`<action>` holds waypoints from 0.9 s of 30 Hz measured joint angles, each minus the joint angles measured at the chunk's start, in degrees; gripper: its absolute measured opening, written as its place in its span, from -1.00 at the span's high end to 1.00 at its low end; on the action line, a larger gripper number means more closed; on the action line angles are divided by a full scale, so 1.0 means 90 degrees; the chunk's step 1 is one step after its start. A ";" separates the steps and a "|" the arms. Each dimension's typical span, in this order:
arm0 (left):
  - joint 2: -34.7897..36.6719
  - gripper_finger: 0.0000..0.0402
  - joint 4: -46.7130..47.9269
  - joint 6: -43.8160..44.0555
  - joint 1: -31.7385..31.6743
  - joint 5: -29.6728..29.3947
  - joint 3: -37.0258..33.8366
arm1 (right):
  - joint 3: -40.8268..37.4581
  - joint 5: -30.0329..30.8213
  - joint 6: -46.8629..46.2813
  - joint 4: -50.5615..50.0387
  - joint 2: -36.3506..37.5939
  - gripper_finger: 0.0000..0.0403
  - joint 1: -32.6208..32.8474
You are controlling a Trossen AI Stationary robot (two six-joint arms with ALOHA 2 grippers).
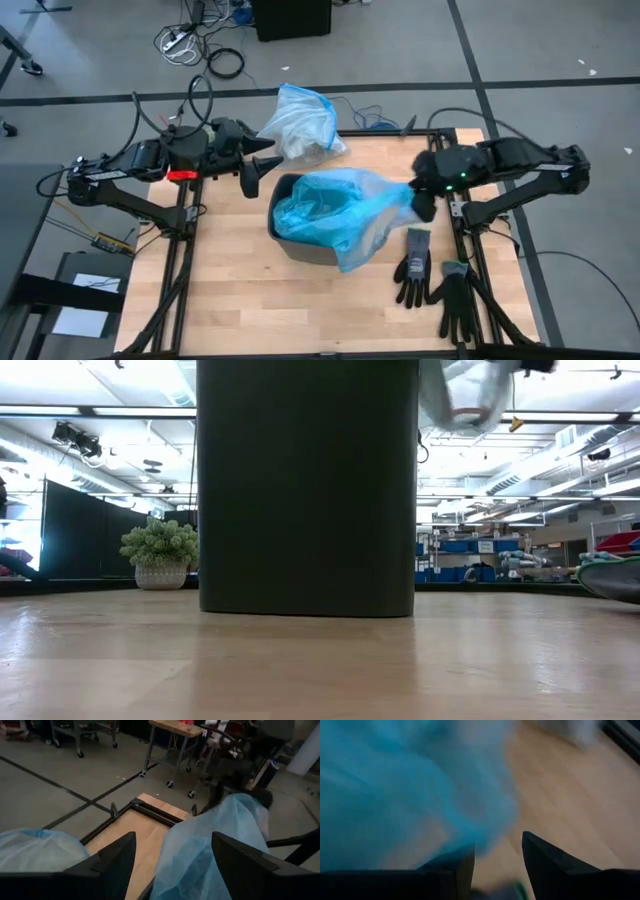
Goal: Place trash/remove bag and relplace
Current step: Insert the new blue trash bag into the trash bin
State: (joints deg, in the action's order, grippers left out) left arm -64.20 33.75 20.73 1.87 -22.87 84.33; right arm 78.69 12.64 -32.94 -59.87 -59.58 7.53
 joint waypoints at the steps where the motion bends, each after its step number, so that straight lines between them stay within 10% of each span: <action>1: 0.0000 -0.35 -0.0004 0.0092 0.0000 0.0013 -0.0001 | -0.0063 -0.0129 0.0190 0.0530 -0.0070 0.24 0.0000; 9: -0.0089 -0.35 -0.0028 0.0778 0.0014 0.0893 -0.0002 | -0.0123 -0.1034 0.1178 0.3729 -0.0862 0.33 -0.0364; 27: -0.0451 -0.35 -0.0119 0.0727 0.0097 0.1202 -0.0009 | -0.0126 -0.2623 0.1119 0.6938 -0.2551 0.85 -0.1530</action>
State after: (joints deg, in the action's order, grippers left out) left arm -68.27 32.68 27.28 2.74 -12.05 84.25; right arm 77.56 -10.96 -22.87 2.57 -82.54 -6.24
